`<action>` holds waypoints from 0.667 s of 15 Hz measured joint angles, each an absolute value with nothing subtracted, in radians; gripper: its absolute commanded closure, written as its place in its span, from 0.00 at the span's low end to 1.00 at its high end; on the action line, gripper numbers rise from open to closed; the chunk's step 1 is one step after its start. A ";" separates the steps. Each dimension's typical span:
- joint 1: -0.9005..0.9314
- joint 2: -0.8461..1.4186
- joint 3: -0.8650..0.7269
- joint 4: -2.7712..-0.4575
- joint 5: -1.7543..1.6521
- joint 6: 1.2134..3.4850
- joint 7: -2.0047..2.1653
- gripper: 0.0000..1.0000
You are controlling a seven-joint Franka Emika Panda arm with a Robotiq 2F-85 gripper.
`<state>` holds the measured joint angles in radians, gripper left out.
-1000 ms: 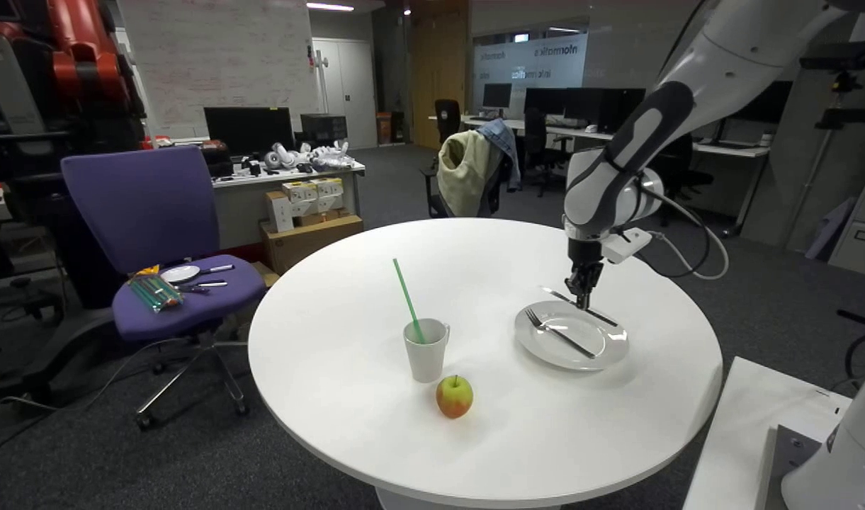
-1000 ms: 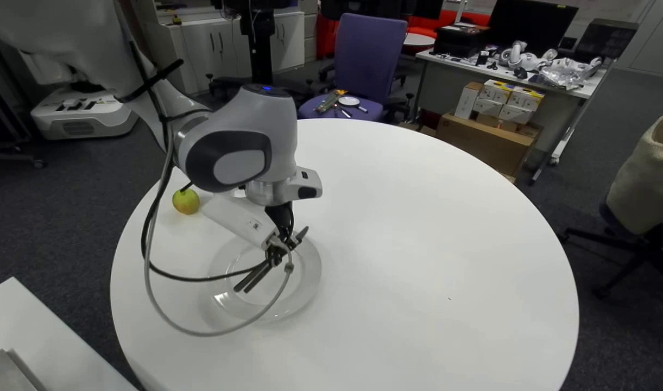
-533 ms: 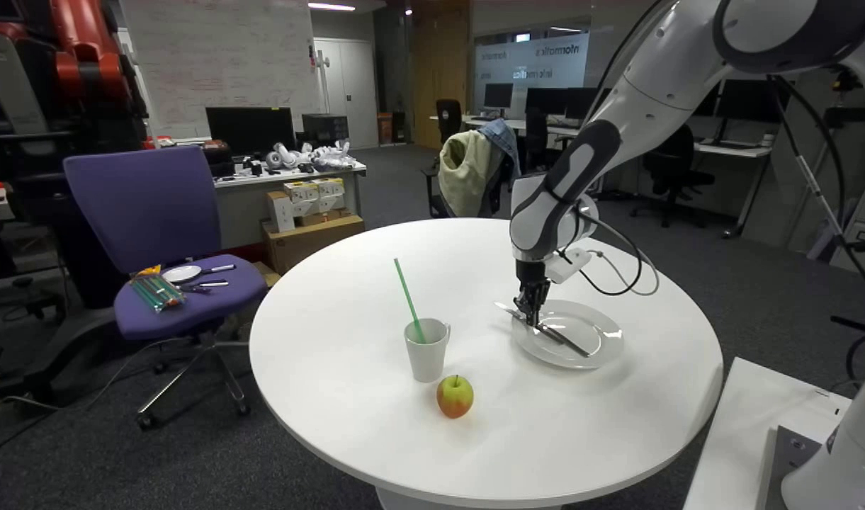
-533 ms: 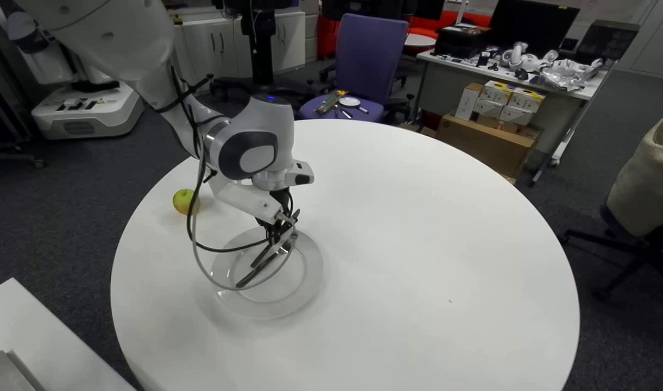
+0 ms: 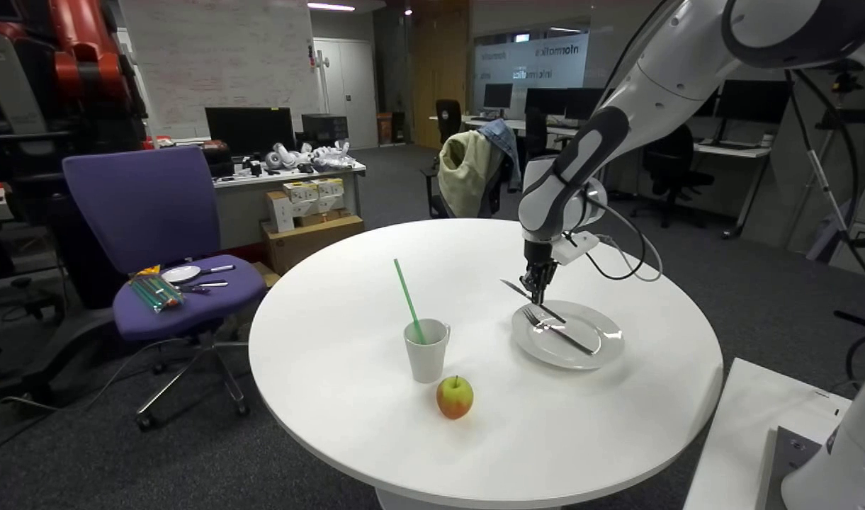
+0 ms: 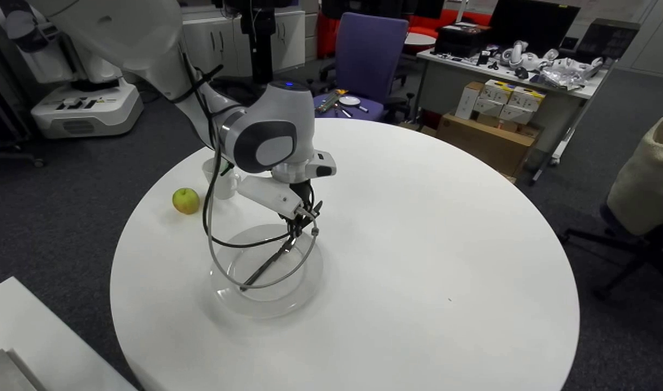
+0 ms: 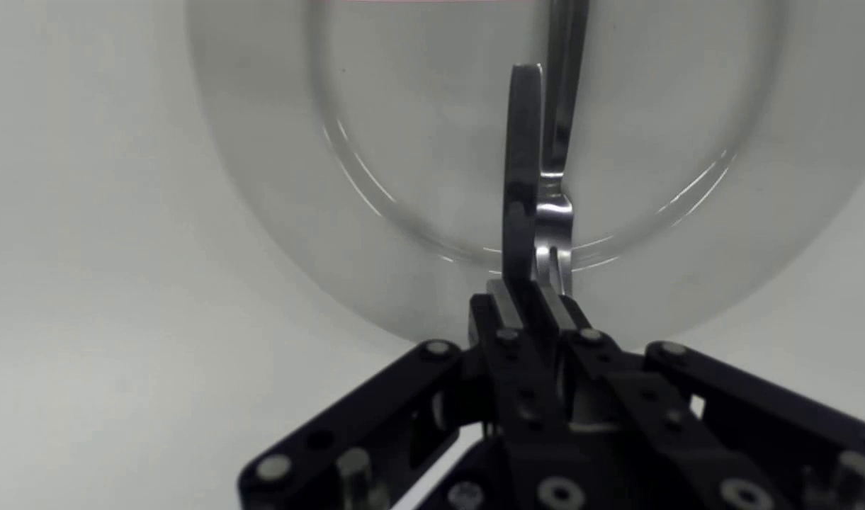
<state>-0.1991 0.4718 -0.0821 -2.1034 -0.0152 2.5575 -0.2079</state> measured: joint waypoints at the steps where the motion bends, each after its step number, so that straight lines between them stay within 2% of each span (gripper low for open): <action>1: -0.205 0.461 -0.084 -2.105 -0.015 2.557 -0.208 0.98; 10: -0.212 0.384 -0.141 -2.156 -0.020 2.487 -0.207 0.98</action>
